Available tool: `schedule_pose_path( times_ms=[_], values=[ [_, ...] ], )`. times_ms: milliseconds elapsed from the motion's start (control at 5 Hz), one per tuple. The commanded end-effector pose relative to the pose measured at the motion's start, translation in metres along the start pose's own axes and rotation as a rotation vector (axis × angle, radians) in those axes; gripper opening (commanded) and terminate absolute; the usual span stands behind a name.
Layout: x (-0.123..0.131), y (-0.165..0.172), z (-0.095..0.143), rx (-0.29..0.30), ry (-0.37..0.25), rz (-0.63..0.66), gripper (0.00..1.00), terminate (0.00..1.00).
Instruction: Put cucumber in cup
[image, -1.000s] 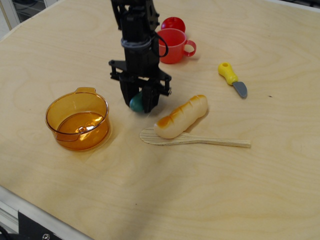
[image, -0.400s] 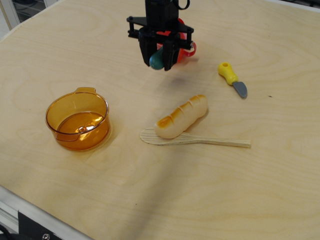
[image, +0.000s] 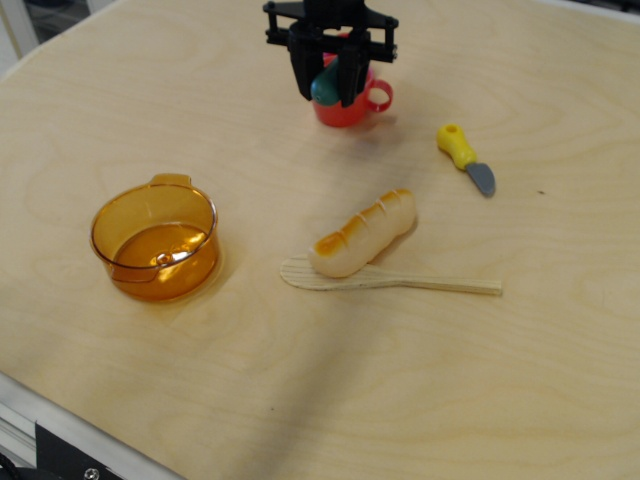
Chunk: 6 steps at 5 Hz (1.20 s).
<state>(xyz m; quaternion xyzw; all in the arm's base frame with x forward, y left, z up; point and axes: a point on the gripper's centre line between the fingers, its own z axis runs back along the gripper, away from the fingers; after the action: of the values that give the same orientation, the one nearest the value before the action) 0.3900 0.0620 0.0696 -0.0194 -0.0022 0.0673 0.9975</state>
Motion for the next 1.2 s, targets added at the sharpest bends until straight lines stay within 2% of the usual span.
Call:
schedule_pose_path(
  times_ms=[0, 200, 400, 800, 1000],
  values=[
    [0.022, 0.009, 0.014, 0.011, -0.029, 0.031, 0.00, 0.00],
    [0.031, 0.009, 0.012, 0.008, -0.018, 0.027, 0.00, 0.00],
    [0.036, 0.006, 0.010, 0.001, 0.009, 0.041, 1.00, 0.00],
    [0.032, 0.006, 0.026, 0.027, -0.040, 0.065, 1.00, 0.00],
    [0.011, 0.005, 0.043, 0.055, -0.090, 0.075, 1.00, 0.00]
  ],
)
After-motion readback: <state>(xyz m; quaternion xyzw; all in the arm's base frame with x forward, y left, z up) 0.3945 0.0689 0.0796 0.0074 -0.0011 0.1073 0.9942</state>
